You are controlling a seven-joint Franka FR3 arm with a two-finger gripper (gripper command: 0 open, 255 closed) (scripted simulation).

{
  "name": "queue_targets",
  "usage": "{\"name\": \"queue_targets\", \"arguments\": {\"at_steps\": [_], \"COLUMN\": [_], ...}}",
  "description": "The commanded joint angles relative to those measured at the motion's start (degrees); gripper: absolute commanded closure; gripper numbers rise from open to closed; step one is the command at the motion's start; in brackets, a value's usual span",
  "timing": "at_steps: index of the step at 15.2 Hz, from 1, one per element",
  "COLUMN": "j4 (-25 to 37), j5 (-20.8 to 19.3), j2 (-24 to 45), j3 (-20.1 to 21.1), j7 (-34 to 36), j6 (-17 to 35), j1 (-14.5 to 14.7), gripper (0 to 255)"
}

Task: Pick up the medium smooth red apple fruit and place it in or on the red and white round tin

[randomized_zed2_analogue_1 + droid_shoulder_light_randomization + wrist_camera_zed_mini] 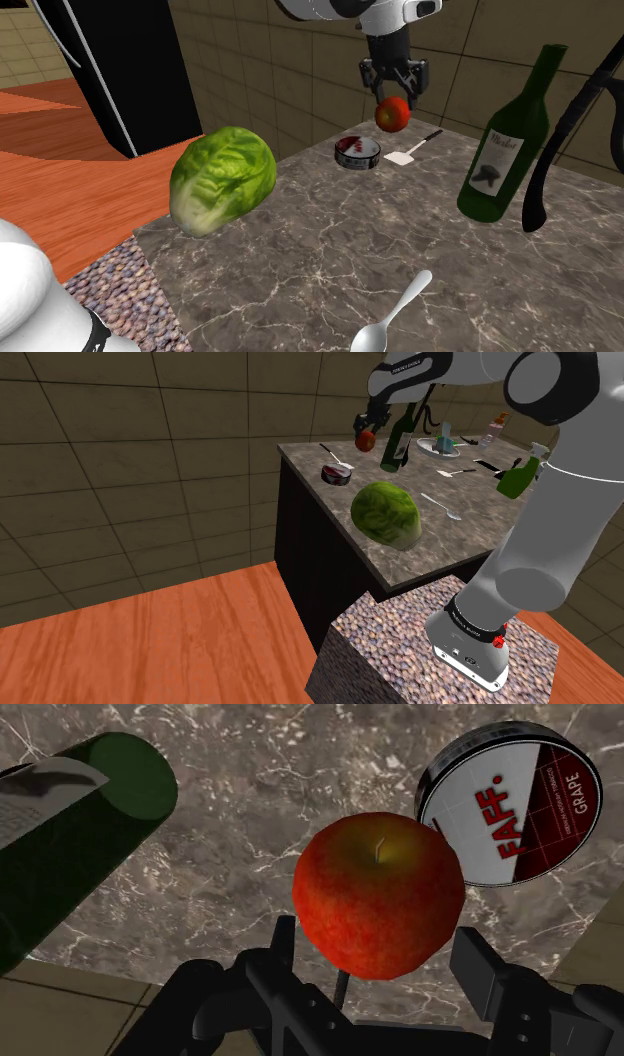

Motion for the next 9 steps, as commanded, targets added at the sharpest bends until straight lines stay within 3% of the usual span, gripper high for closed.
{"name": "queue_targets", "arguments": {"at_steps": [1, 6, 9], "j4": [1.7, 7.3, 5.9], "j5": [-0.5, -1.4, -1.1], "j2": [1.3, 5.0, 5.7], "j3": [0.7, 2.4, 2.6], "j7": [2.8, 9.1, 9.1], "j6": [-0.7, -3.4, -1.3], "j1": [1.5, 5.0, 4.9], "gripper": [255, 255, 255]}}
